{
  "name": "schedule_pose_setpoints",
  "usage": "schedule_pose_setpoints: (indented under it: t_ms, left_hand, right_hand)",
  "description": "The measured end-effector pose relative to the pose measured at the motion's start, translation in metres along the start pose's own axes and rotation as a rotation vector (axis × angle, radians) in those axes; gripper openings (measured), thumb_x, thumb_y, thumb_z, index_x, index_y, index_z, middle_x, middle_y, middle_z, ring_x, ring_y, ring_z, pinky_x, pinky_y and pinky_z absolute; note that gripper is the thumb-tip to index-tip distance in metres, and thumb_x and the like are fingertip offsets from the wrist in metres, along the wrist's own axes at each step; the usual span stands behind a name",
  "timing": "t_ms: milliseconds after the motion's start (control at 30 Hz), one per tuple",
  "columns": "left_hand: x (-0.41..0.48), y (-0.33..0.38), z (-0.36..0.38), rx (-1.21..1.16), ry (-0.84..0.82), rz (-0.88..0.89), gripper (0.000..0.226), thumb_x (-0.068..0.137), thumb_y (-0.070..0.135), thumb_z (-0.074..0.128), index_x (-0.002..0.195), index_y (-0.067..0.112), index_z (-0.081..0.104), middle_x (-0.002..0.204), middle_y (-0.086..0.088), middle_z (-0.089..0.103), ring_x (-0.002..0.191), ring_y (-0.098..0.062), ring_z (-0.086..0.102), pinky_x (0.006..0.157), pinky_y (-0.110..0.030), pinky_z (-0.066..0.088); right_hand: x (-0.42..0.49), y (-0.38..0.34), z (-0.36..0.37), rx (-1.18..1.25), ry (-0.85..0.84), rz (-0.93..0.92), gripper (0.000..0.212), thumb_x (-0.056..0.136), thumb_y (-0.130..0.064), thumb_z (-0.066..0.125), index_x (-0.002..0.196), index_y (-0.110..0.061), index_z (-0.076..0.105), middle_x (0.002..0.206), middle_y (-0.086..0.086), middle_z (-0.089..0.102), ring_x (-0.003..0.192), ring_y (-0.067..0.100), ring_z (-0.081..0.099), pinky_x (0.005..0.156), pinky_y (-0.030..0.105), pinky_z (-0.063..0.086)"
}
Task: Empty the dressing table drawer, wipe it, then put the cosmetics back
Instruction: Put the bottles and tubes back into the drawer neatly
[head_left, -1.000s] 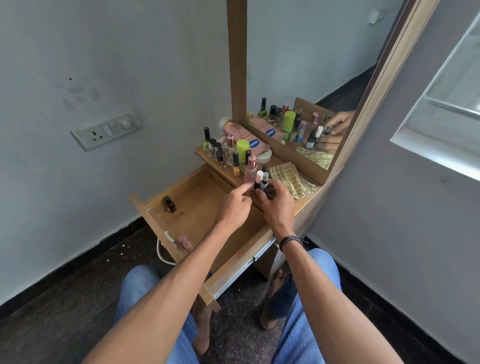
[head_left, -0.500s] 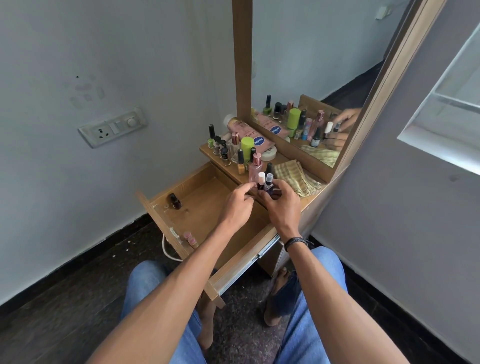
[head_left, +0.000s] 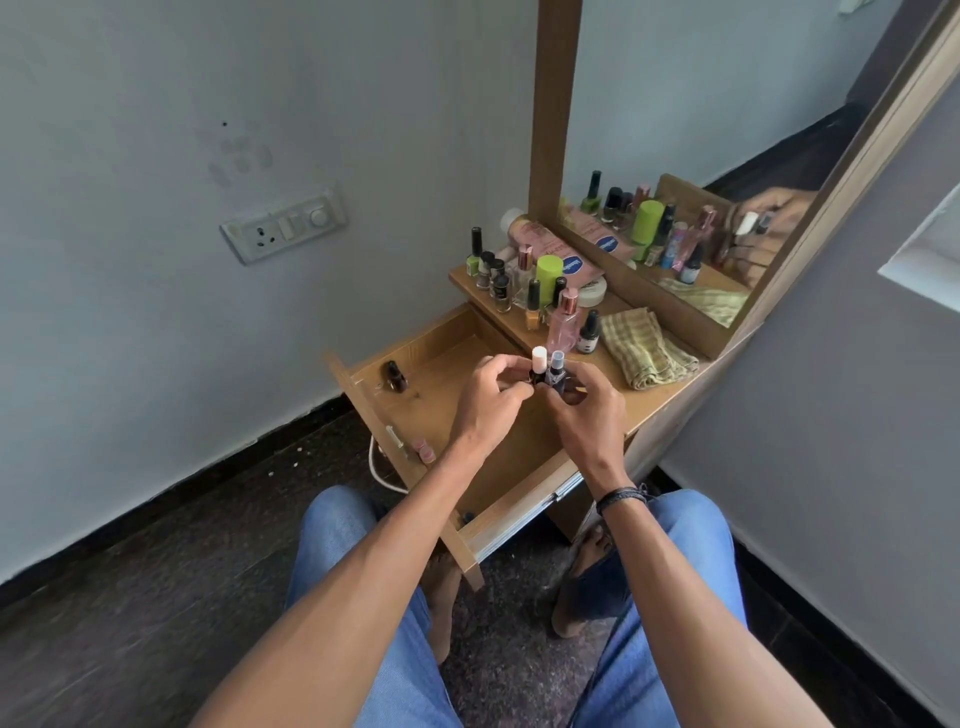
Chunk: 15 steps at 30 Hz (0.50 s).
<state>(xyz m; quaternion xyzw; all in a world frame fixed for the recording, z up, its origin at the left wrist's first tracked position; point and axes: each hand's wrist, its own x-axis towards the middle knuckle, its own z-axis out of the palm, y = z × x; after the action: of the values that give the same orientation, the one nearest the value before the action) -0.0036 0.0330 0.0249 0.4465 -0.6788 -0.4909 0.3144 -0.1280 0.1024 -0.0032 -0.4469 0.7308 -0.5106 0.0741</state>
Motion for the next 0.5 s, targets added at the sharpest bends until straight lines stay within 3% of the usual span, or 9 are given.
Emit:
schedule_pose_setpoints:
  t_ms: [133,333,433,500]
  left_hand:
    - [-0.006,-0.014,-0.019,-0.007,0.061,-0.007,0.016,0.083,0.023,0.077,0.099,0.022,0.074,0.108,0.008,0.071,0.103,-0.006,0.066,0.091,-0.028,0.053]
    - [-0.016,-0.028,-0.048,0.058,0.035,0.029,0.006,0.087,0.012,0.074,0.092,0.015,0.072,0.1,0.011,0.076,0.093,0.001,0.069,0.083,-0.014,0.051]
    - [-0.016,-0.037,-0.064,0.168,0.03,0.002,0.008,0.089,0.021,0.073,0.097,0.021,0.073,0.097,0.012,0.075,0.091,-0.004,0.069,0.081,-0.024,0.055]
    - [-0.015,-0.043,-0.075,0.235,0.03,-0.031,0.013,0.09,0.028,0.073,0.102,0.026,0.072,0.092,0.011,0.073,0.082,-0.01,0.069,0.069,-0.036,0.06]
  right_hand:
    - [-0.013,-0.008,0.014,0.005,-0.064,-0.04,0.022,0.087,-0.019,0.078,0.108,-0.017,0.073,0.088,-0.006,0.067,0.074,0.016,0.062,0.067,0.036,0.055]
    - [-0.026,-0.017,0.038,0.027,-0.163,-0.027,0.025,0.087,-0.021,0.079,0.111,-0.018,0.074,0.095,-0.009,0.07,0.08,0.01,0.062,0.073,0.029,0.055]
    - [-0.032,-0.017,0.049,0.083,-0.24,0.008,0.024,0.087,-0.022,0.08,0.11,-0.019,0.075,0.099,-0.01,0.072,0.087,0.007,0.065,0.081,0.029,0.056]
    - [-0.039,-0.017,0.055,0.077,-0.296,0.043,0.02,0.087,-0.021,0.08,0.106,-0.019,0.074,0.1,-0.009,0.071,0.09,0.008,0.065,0.085,0.034,0.057]
